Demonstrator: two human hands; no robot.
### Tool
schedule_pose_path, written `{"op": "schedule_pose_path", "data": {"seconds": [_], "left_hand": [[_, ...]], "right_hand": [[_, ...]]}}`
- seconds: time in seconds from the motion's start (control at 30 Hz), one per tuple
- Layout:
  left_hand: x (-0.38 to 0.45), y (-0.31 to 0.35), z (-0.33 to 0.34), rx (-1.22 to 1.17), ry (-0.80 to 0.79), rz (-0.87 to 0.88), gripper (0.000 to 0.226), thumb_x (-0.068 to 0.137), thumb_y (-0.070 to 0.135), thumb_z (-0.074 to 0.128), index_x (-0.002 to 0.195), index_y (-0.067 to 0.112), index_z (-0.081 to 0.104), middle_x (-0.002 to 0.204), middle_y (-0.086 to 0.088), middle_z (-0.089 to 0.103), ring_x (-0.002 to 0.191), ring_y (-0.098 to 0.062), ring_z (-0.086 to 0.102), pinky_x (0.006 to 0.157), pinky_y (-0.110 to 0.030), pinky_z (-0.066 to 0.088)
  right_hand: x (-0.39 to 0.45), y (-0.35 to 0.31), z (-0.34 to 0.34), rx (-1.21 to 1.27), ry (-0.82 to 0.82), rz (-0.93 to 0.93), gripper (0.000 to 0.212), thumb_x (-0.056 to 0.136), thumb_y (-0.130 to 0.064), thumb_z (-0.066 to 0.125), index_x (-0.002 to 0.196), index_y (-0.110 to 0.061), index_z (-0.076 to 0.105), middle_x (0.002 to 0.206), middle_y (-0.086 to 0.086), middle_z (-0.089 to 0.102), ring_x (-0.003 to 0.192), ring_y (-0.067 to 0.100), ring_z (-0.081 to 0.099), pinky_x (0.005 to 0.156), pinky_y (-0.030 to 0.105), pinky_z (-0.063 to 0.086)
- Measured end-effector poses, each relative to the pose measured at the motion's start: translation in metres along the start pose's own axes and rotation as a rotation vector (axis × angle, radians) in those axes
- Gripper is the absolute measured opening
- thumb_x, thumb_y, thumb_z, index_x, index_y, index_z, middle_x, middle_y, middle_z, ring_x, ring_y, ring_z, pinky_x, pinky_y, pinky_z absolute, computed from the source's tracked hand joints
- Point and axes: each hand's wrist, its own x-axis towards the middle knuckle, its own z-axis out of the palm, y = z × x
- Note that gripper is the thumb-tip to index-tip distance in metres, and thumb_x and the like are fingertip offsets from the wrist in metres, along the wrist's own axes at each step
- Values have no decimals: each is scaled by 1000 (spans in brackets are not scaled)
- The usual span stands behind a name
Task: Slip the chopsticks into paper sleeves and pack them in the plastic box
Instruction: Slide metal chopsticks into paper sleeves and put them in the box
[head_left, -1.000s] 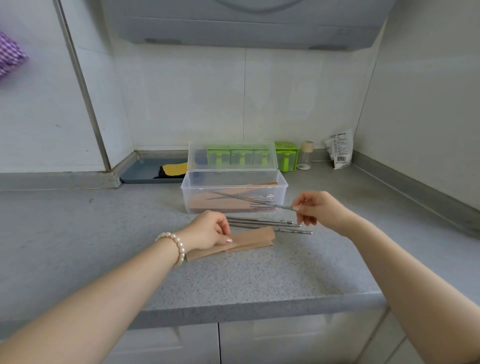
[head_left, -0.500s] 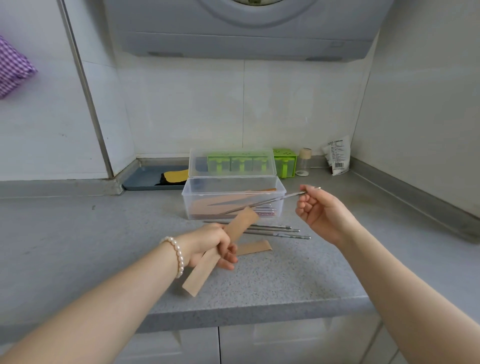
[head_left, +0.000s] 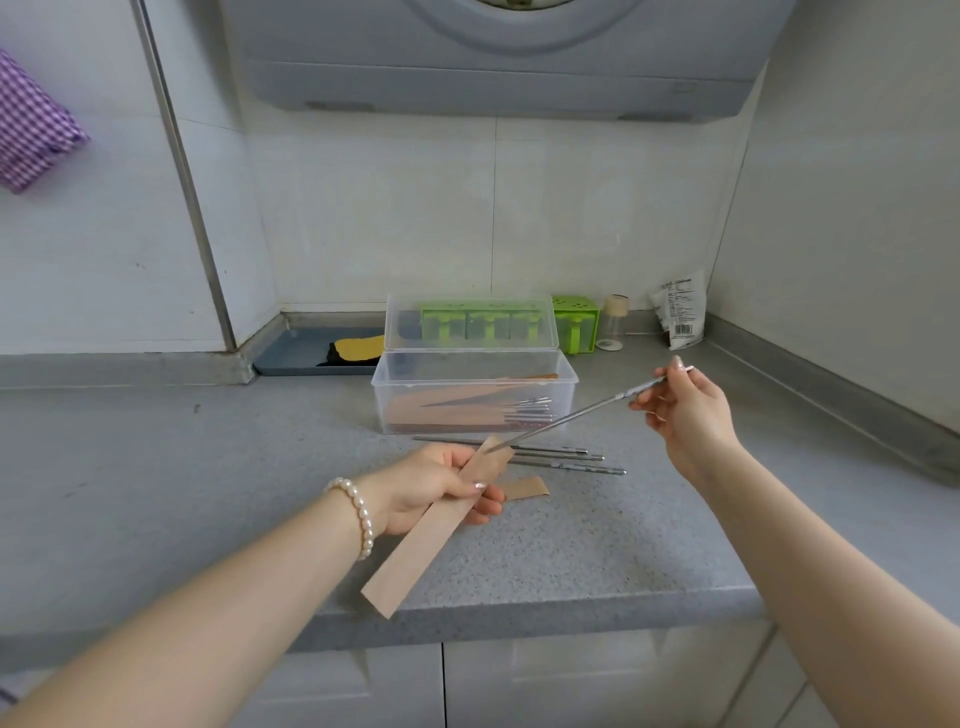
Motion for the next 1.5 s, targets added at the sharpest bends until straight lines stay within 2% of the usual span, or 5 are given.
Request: {"op": "schedule_pose_path", "data": {"seconds": [0.17,0.63,1.0,1.23,1.5], "left_hand": [[-2,1,-1,9,9,24,41,89,-16,41,111,16,54,93,-15,63,73,-19,67,68,-32,59],[-2,0,1,111,41,21,16,95,13,48,98,4,62,77,-6,61,61,-10,55,55,-21,49],[-6,5,15,216,-65,20,31,100,23,36,98,1,59,81,-9,72,63,-15,65,62,-25,51],[-7,5,16,230,-41,12,33,101,23,34,99,1,60,85,-8,74,73,-18,70,72,-29,54],[-7,8,14,235,-12,18,34,101,24,34,99,3,61,89,-9,74,79,-21,71,78,-33,52]], "right_hand": [[-3,-4,5,-64,16,-82,31,99,-32,38,75,-18,50,46,-4,59,59,19,57,60,28,35],[-8,-6,17,-115,-29,-141,31,99,-30,38,74,-17,51,48,-4,59,51,12,56,62,27,38],[-11,3,40,-331,-243,136,27,92,-29,55,72,-12,53,55,2,51,52,15,44,56,27,33],[-27,22,54,-256,-431,321,21,88,-26,62,73,-12,58,57,1,50,55,14,45,57,26,34],[-42,34,66,-303,-553,353,27,82,-28,68,64,-14,52,53,1,54,52,13,46,53,25,33]]}}
